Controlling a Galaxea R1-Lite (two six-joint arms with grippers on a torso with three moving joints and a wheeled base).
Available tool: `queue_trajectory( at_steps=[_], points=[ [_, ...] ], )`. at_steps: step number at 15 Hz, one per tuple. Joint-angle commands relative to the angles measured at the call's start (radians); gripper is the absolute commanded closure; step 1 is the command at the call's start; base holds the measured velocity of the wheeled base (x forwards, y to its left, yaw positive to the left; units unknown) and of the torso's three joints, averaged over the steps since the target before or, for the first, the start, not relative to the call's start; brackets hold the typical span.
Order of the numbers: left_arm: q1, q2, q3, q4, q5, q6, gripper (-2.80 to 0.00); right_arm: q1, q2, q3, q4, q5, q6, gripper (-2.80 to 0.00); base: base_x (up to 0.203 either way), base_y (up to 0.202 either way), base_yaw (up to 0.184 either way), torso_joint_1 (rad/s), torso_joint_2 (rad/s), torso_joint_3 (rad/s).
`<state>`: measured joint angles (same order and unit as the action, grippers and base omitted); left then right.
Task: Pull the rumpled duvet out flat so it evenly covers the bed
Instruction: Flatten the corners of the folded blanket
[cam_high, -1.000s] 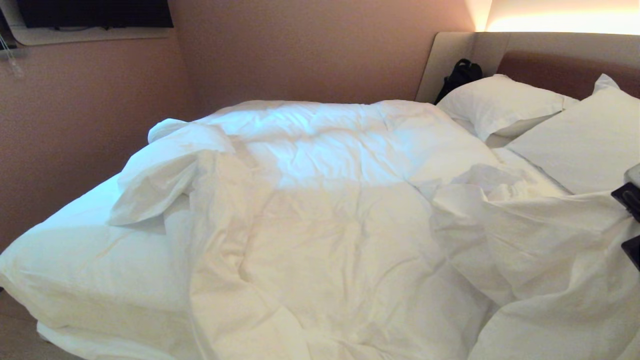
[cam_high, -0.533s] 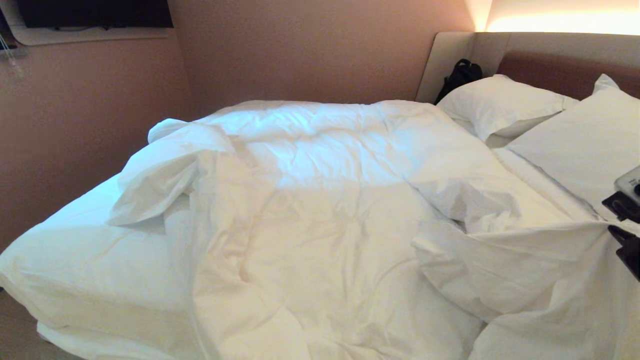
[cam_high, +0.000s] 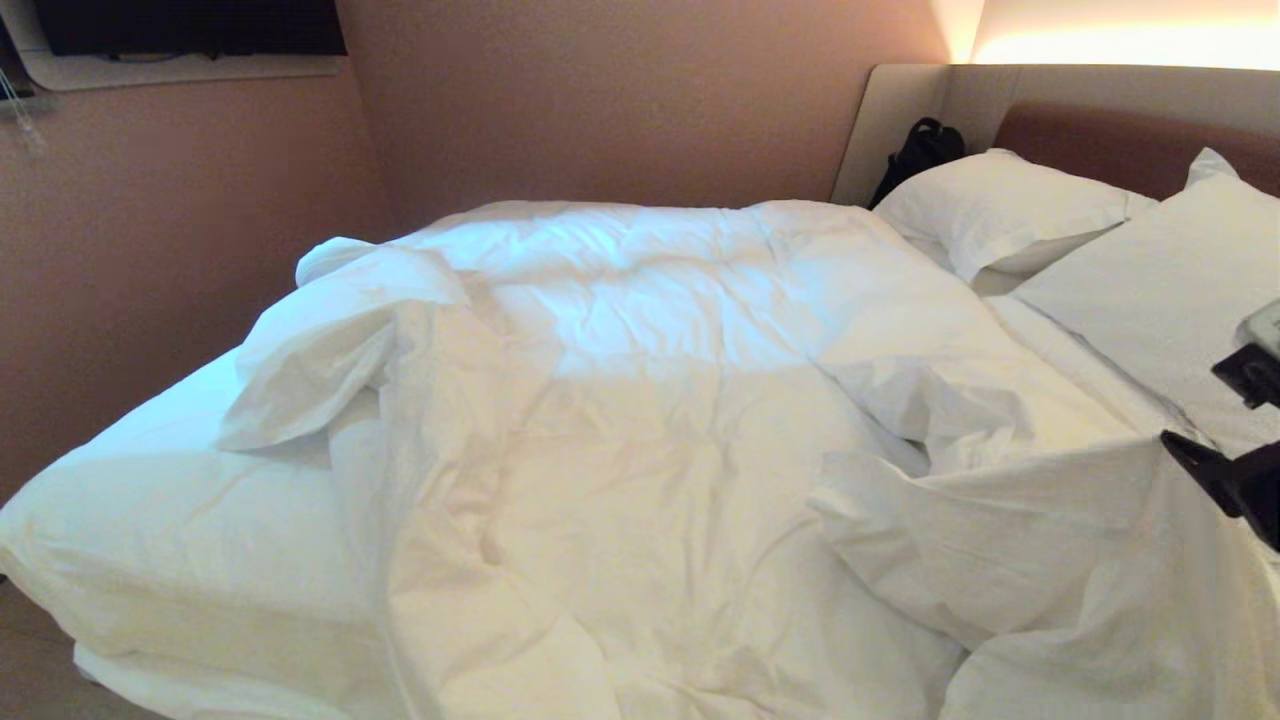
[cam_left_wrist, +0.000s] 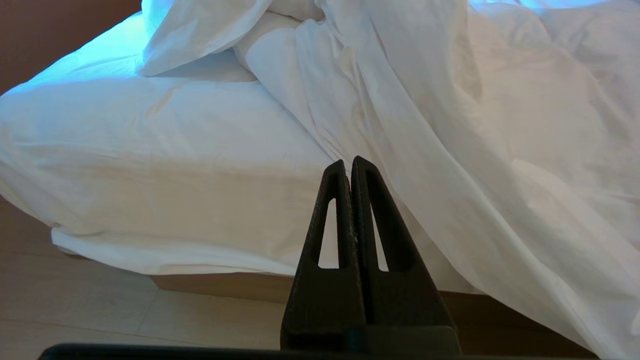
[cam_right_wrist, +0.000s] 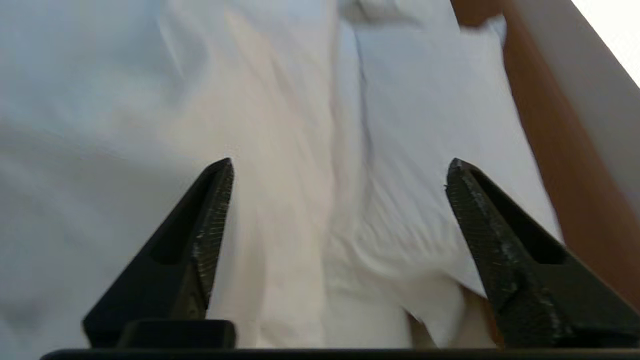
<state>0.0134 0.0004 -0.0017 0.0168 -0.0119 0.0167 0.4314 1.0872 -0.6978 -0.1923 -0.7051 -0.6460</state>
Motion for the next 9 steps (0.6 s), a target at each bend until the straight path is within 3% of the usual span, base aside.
queue_trajectory(
  at_steps=[1, 5, 7, 9],
  points=[
    [0.000, 0.000, 0.000, 0.000, 0.000, 0.000, 0.00, 0.031, 0.007, -0.036, 0.004, 0.025, 0.099, -2.80, 0.000, 0.000, 0.000, 0.000, 0.00, 0.000],
    [0.000, 0.000, 0.000, 0.000, 0.000, 0.000, 0.00, 0.040, 0.057, -0.115, 0.007, 0.026, 0.227, -2.80, 0.000, 0.000, 0.000, 0.000, 0.00, 0.000],
    [0.000, 0.000, 0.000, 0.000, 0.000, 0.000, 0.00, 0.040, 0.057, -0.115, 0.007, 0.026, 0.227, -2.80, 0.000, 0.000, 0.000, 0.000, 0.00, 0.000],
    [0.000, 0.000, 0.000, 0.000, 0.001, 0.000, 0.00, 0.040, 0.120, -0.133, 0.006, 0.026, 0.277, -2.80, 0.000, 0.000, 0.000, 0.000, 0.00, 0.000]
  ],
)
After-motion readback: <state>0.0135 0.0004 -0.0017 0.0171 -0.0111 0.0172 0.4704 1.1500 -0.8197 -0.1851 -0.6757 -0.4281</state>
